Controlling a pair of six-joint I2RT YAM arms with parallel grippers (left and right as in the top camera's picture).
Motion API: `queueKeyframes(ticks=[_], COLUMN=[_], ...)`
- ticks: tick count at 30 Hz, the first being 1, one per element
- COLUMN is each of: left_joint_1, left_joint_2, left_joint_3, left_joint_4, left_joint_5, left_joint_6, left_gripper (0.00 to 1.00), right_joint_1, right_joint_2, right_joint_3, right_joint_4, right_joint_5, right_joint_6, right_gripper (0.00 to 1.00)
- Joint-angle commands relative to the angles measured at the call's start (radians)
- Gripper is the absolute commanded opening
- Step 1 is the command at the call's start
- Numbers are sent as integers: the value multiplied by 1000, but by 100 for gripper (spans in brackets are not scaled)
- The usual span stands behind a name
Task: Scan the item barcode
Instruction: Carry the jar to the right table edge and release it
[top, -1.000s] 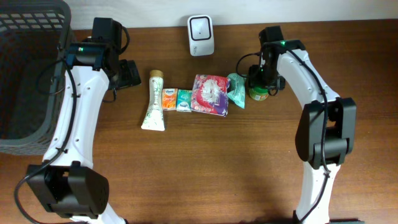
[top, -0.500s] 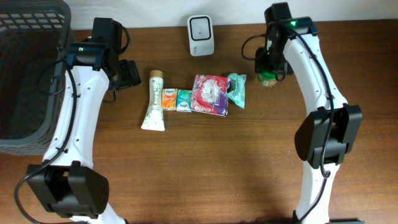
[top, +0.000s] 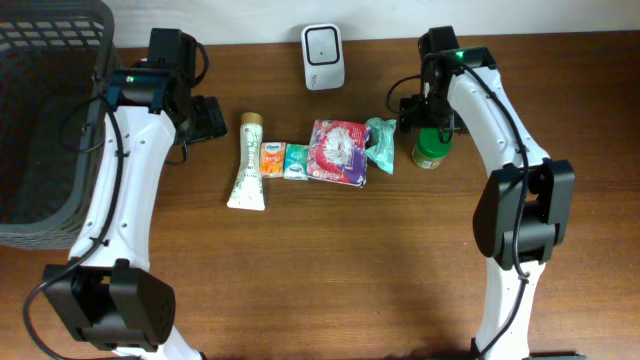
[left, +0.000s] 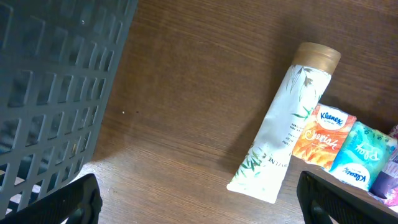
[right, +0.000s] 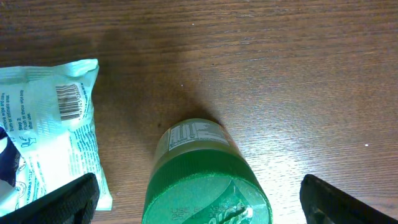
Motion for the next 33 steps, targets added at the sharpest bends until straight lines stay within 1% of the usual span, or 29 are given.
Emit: queueKeyframes(ticks=[1, 5, 9, 13, 15, 19, 21, 22, 24, 25, 26, 28, 29, 30, 32, 33], left_joint_1=[-1, -2, -1, -2, -1, -1, -1, -1, -1, -1, -1, -1, -1, -1, -1, -2], left_joint_2=[-13, -13, -13, -13, -13, -13, -13, -13, -13, -13, -13, -13, -13, -13, -13, -13], left_joint_3=[0, 0, 0, 0, 0, 0, 0, 0, 0, 0, 0, 0, 0, 0, 0, 0], left_joint_4=[0, -1, 0, -1, -1, -1, -1, -1, 0, -1, 0, 0, -1, -1, -1, 0], left_joint_5=[-7, -7, -7, -7, -7, -7, -7, -7, -7, -7, -7, -7, -7, -7, -7, -7], left_joint_6=[-6, -7, -7, -7, -6, -7, -7, -7, -7, -7, -7, -6, -7, -7, -6, -7], left_gripper=[99, 99, 99, 99, 99, 99, 99, 99, 99, 99, 99, 99, 99, 99, 99, 99], right_joint_1=[3, 2, 0, -87, -109, -96, -95, -95, -95, -95, -95, -95, -95, -94, -86, -63], right_joint_2=[-13, -13, -13, -13, -13, -13, -13, -13, -13, -13, -13, -13, -14, -14, -14, -14], right_joint_3=[-24, -156, -164, -164, -164, -166, -172, -188, -222, -224, -215, -165, -129, -76, 56, 161], right_joint_4=[5, 72, 93, 97, 91, 101, 104, 106, 124, 129, 131, 114, 97, 66, 17, 18], right_joint_5=[15, 15, 13, -220, -255, -248, -240, -240, -240, -240, -240, -240, -240, -241, -241, -262], right_joint_6=[-2, -2, -3, -56, -75, -94, -93, -93, -93, -93, -93, -93, -93, -93, -93, -93], right_gripper=[99, 99, 99, 100, 95, 94, 92, 89, 86, 81, 68, 67, 62, 62, 62, 63])
